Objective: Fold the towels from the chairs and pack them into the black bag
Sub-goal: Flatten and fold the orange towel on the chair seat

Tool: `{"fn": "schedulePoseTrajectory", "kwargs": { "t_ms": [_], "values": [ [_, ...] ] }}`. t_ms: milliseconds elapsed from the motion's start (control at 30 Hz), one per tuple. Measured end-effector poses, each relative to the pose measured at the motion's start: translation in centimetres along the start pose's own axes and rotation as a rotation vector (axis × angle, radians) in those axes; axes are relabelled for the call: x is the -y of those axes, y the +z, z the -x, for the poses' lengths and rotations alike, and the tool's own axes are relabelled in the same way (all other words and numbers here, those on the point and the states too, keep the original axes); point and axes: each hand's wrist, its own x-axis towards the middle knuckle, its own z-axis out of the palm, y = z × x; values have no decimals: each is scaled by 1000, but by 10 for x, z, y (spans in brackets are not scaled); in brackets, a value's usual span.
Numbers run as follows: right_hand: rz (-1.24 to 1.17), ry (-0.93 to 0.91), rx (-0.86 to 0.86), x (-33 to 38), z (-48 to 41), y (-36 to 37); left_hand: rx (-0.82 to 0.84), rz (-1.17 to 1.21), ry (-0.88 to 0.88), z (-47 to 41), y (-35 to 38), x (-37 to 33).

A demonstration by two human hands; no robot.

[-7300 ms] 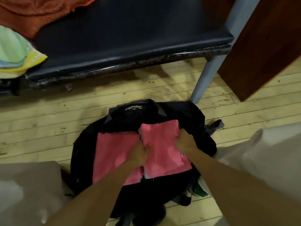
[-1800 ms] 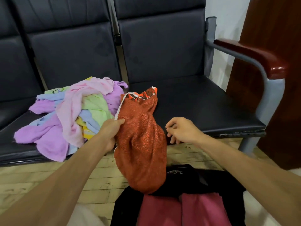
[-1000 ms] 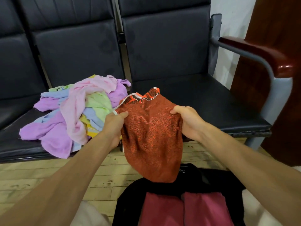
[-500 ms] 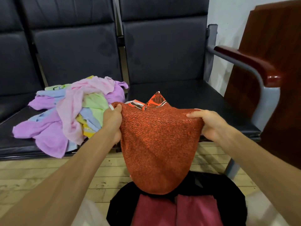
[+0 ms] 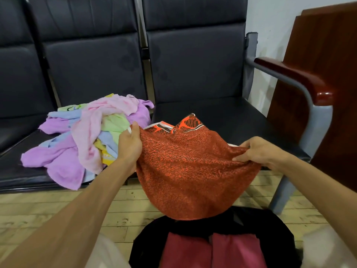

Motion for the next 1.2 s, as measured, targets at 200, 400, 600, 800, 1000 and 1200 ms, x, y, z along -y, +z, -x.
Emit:
{"fn": "schedulePoseTrajectory", "kwargs": {
  "t_ms": [200, 400, 600, 800, 1000, 1200],
  "values": [
    [-325, -31, 93, 1, 12, -8, -4, 82, -146, -3, -4, 3],
    [-1016, -198, -61, 7, 8, -13, 32, 393, -455, 0, -6, -9],
    [-1223, -148, -176, 7, 6, -14, 431, 660, -409, 7, -9, -24],
    [-1300, -220, -136, 11, 14, -17, 545, 592, -325, 15, -6, -32],
    [-1352, -136, -168, 25, 31, -23, 563, 499, -239, 25, -15, -42],
    [-1349, -228, -230, 69, 54, -54, 664, 654, -221, 24, -26, -103]
  ]
}}
